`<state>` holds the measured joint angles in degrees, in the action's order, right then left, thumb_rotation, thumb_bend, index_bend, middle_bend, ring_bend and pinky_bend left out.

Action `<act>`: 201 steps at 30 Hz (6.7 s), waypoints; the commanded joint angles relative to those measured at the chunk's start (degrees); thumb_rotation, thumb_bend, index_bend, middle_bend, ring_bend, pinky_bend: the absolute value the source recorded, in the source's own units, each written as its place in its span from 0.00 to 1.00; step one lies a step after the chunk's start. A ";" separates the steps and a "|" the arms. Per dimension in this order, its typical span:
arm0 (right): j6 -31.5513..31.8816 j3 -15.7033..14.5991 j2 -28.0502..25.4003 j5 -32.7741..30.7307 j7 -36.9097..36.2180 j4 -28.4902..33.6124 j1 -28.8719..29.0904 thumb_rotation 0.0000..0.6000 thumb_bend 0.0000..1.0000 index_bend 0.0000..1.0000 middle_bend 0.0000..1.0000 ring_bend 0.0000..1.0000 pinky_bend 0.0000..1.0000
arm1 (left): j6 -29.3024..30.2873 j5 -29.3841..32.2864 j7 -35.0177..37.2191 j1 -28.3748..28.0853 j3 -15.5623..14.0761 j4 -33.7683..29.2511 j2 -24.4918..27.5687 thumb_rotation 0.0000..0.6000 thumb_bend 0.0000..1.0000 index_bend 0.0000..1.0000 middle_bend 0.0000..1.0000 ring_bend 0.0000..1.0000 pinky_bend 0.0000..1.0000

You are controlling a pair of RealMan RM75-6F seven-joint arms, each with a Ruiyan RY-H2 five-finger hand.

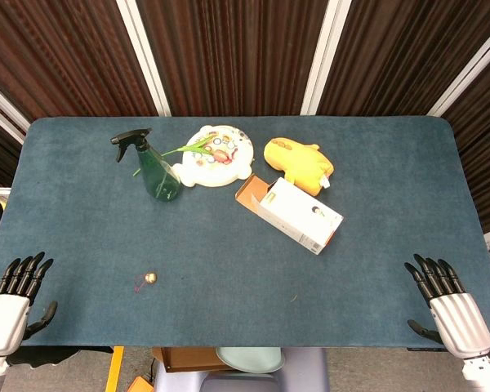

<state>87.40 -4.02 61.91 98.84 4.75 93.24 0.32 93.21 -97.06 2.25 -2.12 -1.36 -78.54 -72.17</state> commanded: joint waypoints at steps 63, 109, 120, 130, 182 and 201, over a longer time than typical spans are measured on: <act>-5.97 -0.16 0.62 -4.18 2.54 1.26 2.35 1.00 0.24 0.00 0.00 0.00 0.00 | -19.68 9.27 -1.95 -16.09 3.49 14.68 -27.19 1.00 0.42 0.52 1.00 1.00 1.00; -6.88 -0.55 0.13 -4.94 3.74 1.91 2.55 1.00 0.24 0.00 0.00 0.00 0.00 | -20.28 11.25 -3.12 -17.37 3.53 14.30 -27.06 1.00 0.42 0.58 1.00 1.00 1.00; -6.73 -0.57 0.12 -4.90 3.67 1.88 2.49 1.00 0.24 0.00 0.00 0.00 0.00 | -19.53 10.81 -2.70 -17.46 3.38 14.60 -27.34 1.00 0.46 0.66 1.00 1.00 1.00; -6.78 -0.60 0.13 -4.90 3.71 1.85 2.51 1.00 0.24 0.00 0.00 0.00 0.00 | -17.16 10.10 -1.64 -17.31 4.01 13.54 -26.48 1.00 0.49 0.69 1.00 1.00 1.00; -7.12 -0.88 0.39 -4.84 4.33 1.99 2.47 1.00 0.24 0.00 0.00 0.00 0.00 | -20.58 13.11 -0.72 -18.17 4.51 15.95 -26.71 1.00 0.46 0.53 1.00 1.00 1.00; -3.40 -1.11 -1.12 -3.36 2.14 2.21 0.92 1.00 0.24 0.00 0.00 0.00 0.00 | -3.74 3.26 -5.80 -9.84 -2.24 -2.62 -9.42 1.00 0.42 0.01 0.08 0.08 0.34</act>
<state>83.69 -5.16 61.02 95.51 7.03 95.43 1.45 81.81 -89.10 -2.40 -16.43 -0.43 -74.56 -88.86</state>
